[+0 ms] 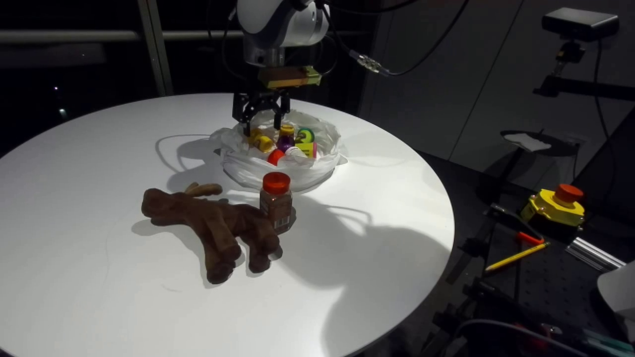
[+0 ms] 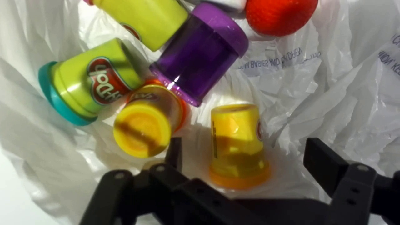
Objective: Remove all the objects from the plastic and put them on the table.
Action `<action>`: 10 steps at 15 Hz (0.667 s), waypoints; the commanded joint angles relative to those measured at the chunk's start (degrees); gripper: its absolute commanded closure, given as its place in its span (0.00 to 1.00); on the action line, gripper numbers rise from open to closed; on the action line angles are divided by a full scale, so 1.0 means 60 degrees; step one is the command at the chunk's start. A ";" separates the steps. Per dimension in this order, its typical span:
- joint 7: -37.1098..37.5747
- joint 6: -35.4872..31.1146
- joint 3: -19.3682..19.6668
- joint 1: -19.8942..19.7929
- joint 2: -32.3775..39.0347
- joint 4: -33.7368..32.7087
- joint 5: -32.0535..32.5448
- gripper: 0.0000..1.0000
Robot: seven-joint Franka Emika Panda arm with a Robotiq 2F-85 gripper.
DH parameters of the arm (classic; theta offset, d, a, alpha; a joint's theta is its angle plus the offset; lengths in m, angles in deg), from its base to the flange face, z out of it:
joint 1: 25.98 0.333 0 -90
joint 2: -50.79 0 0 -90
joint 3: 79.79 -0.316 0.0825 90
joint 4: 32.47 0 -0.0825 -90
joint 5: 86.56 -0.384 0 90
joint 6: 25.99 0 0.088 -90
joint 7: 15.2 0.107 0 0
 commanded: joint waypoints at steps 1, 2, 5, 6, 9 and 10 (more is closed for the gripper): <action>-0.0222 0.0554 -0.0052 -0.0039 0.0472 -0.0860 -0.0164 0.00; -0.0200 0.0612 -0.0040 -0.0032 0.0539 -0.0961 -0.0157 0.00; -0.0119 0.0844 -0.0013 0.0037 0.0830 -0.1320 -0.0124 0.28; -0.0112 0.0919 -0.0012 0.0049 0.0909 -0.1429 -0.0119 0.30; -0.0074 0.1031 0.0001 0.0087 0.1133 -0.1733 -0.0109 0.59; -0.0084 0.1084 -0.0001 0.0104 0.1207 -0.1839 -0.0099 0.67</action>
